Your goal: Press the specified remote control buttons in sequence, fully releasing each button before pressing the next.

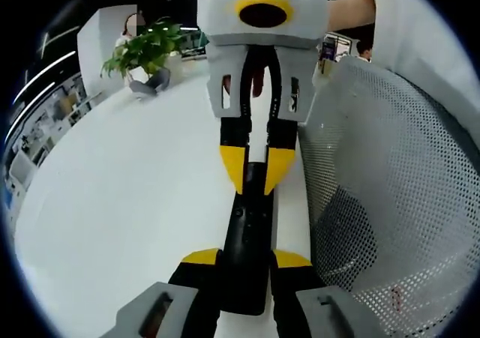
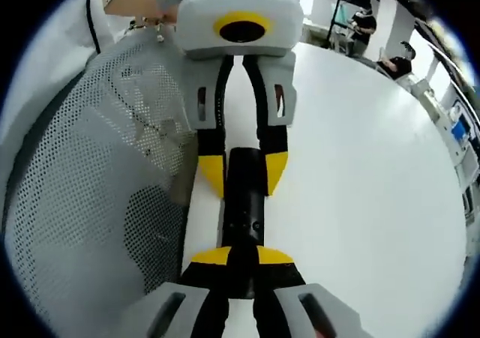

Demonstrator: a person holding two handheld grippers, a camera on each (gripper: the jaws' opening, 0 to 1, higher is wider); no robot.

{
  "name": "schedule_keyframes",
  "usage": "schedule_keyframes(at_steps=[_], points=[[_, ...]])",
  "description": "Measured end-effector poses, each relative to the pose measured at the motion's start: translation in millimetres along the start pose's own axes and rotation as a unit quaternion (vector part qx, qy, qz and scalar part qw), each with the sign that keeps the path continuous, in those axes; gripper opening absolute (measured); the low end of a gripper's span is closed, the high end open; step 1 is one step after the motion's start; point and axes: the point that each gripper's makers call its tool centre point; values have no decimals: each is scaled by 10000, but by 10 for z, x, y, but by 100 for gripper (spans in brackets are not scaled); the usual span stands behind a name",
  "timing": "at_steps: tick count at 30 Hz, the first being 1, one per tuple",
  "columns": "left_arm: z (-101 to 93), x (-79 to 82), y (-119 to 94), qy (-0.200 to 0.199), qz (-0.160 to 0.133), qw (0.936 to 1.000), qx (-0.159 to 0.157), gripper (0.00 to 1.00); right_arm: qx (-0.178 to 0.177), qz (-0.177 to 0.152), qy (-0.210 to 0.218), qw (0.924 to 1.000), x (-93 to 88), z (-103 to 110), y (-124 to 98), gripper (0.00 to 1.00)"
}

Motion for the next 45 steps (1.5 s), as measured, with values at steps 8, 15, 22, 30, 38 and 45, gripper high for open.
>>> schedule_keyframes(at_steps=[8,15,22,30,38,45], points=[[3,2,1,-7,3,10000,0,24,-150,-170,-181,9996,27,18,17,5],[8,-6,12,-5,-8,10000,-4,24,-2,328,-322,9989,34,10,44,4],[10,-6,14,-27,-24,10000,10,24,341,964,-192,9946,22,-12,62,3],[14,-9,14,-33,-3,10000,15,24,-1,263,90,9996,23,-21,43,3],[14,-12,7,-27,-10,10000,30,25,-283,-88,-818,9962,46,21,45,3],[11,-11,-2,-28,-4,10000,29,25,-50,67,-1154,9933,65,26,57,2]])
Point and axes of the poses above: the point that each gripper's makers call its tool centre point, and the gripper's own axes: y roughly forward along the fingers, z roughly to its left, x roughly out of its top, and after that the axes turned 1 degree about -z, right-handed
